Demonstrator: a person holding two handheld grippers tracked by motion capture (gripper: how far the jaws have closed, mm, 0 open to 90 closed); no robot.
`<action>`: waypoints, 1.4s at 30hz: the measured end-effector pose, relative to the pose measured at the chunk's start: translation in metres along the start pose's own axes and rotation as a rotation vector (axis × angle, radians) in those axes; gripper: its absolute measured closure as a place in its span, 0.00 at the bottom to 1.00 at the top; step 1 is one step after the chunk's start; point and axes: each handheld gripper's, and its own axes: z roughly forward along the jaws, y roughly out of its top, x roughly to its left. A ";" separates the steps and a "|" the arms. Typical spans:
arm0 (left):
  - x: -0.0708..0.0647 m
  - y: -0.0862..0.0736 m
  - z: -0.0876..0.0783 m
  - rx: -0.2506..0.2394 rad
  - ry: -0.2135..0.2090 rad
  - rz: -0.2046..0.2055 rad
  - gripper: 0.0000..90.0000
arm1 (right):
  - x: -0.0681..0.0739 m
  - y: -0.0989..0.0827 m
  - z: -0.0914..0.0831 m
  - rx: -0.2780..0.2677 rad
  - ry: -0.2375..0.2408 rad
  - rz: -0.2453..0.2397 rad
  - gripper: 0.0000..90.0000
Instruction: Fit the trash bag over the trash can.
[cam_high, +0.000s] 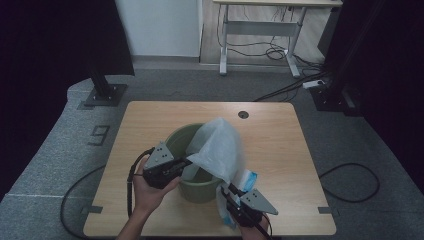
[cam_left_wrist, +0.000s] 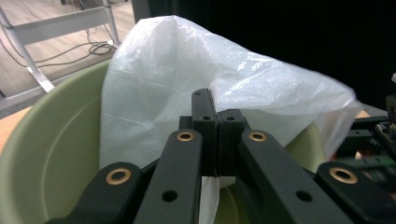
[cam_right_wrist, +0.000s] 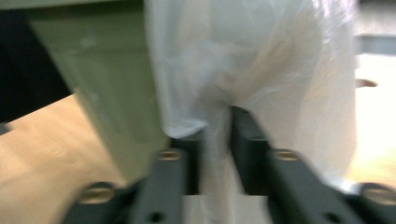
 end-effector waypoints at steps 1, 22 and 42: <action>0.000 0.000 0.000 0.004 -0.001 0.005 0.99 | -0.001 0.001 -0.001 -0.013 -0.019 -0.010 0.93; 0.007 0.002 0.008 0.056 -0.006 -0.012 0.98 | -0.034 0.107 -0.046 -0.301 -0.137 -0.108 0.99; 0.001 0.018 -0.032 -0.037 -0.149 0.016 0.29 | -0.007 0.119 -0.024 -0.267 -0.076 -0.284 0.99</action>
